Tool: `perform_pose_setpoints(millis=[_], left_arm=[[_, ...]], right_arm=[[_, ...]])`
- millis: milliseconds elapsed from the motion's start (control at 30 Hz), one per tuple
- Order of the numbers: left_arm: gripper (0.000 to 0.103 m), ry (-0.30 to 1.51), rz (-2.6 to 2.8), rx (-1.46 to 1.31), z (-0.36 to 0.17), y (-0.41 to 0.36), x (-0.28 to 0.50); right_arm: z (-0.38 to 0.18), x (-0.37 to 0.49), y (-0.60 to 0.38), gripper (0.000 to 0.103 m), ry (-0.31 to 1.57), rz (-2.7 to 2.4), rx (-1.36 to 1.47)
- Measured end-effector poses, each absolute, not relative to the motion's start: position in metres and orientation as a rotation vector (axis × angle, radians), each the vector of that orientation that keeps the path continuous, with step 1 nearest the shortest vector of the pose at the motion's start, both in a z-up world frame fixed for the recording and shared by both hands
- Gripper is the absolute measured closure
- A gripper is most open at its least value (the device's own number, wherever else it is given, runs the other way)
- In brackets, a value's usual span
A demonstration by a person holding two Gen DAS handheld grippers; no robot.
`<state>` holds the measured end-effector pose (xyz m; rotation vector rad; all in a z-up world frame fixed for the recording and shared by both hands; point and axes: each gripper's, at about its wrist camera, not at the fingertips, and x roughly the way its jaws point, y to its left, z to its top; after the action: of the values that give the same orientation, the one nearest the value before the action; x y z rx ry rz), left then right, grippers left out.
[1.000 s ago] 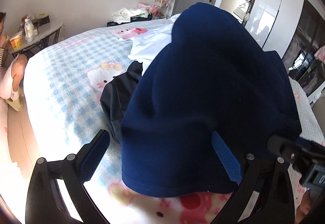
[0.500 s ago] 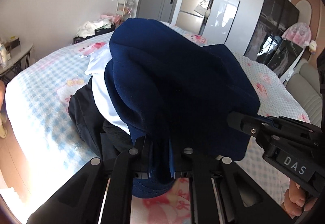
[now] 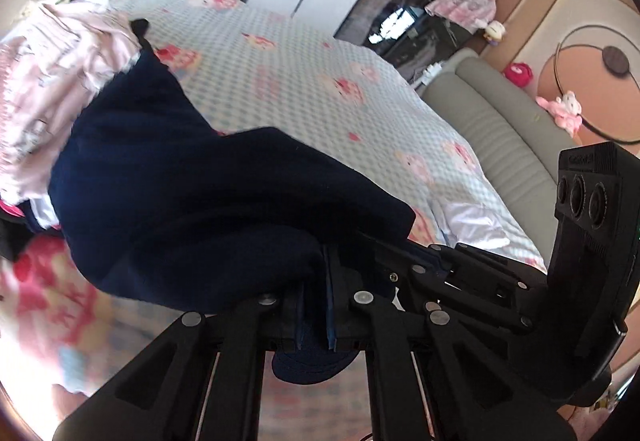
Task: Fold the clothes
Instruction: 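Lift the navy trousers off the pile with both grippers and pull them clear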
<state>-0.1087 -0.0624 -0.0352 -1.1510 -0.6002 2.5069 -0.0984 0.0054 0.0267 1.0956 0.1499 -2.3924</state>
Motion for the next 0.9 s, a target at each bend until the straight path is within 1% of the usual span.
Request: perform_pose_setpoints(millis=[33, 200, 300, 367, 433, 500, 533, 567, 600, 633, 667, 733, 833, 900], left_arm=[[0.096, -0.598, 2.461, -1.172, -0.042, -0.048, -0.113], [0.096, -0.570, 2.292, -1.260, -0.067, 0.051, -0.120], [0.097, -0.554, 2.224, -1.272, -0.076, 0.089, -0.095], [0.097, -0.501, 2.191, -1.278, -0.082, 0.116, -0.093], [0.096, -0.466, 2.151, -1.321, -0.089, 0.127, -0.098], [0.091, -0.468, 2.127, -1.369, -0.101, 0.132, -0.097], [0.086, -0.472, 2.111, -1.394, -0.106, 0.134, -0.096], [0.078, -0.491, 2.082, -1.416, -0.111, 0.133, -0.093], [0.074, -0.506, 2.047, -1.421, -0.113, 0.130, -0.092], [0.063, -0.505, 2.015, -1.406, -0.114, 0.122, -0.085], [0.056, -0.491, 2.006, -1.382, -0.120, 0.108, -0.069], [0.054, -0.458, 2.056, -1.345, -0.114, 0.091, -0.060], [0.054, -0.497, 2.150, -1.339, -0.112, 0.053, -0.048], [0.054, -0.559, 2.248, -1.364, -0.116, 0.027, -0.053]], right_arm=[[0.021, -0.095, 0.023, 0.094, 0.155, -2.419, 1.122], [-0.009, -0.072, 0.117, 0.094, 0.047, -2.510, 1.281], [-0.025, -0.058, 0.164, 0.094, -0.003, -2.562, 1.334], [-0.035, -0.048, 0.190, 0.094, -0.043, -2.595, 1.366], [-0.047, -0.043, 0.214, 0.093, -0.080, -2.622, 1.416], [-0.056, -0.045, 0.226, 0.093, -0.117, -2.624, 1.487], [-0.061, -0.044, 0.231, 0.093, -0.124, -2.624, 1.505], [-0.064, -0.044, 0.233, 0.092, -0.129, -2.625, 1.507], [-0.067, -0.043, 0.235, 0.089, -0.133, -2.626, 1.508], [-0.070, -0.042, 0.237, 0.083, -0.137, -2.628, 1.509], [-0.071, -0.042, 0.240, 0.079, -0.137, -2.639, 1.504], [-0.070, -0.043, 0.247, 0.073, -0.133, -2.668, 1.497], [-0.068, -0.045, 0.252, 0.073, -0.090, -2.726, 1.498], [-0.063, -0.045, 0.250, 0.073, -0.070, -2.770, 1.469]])
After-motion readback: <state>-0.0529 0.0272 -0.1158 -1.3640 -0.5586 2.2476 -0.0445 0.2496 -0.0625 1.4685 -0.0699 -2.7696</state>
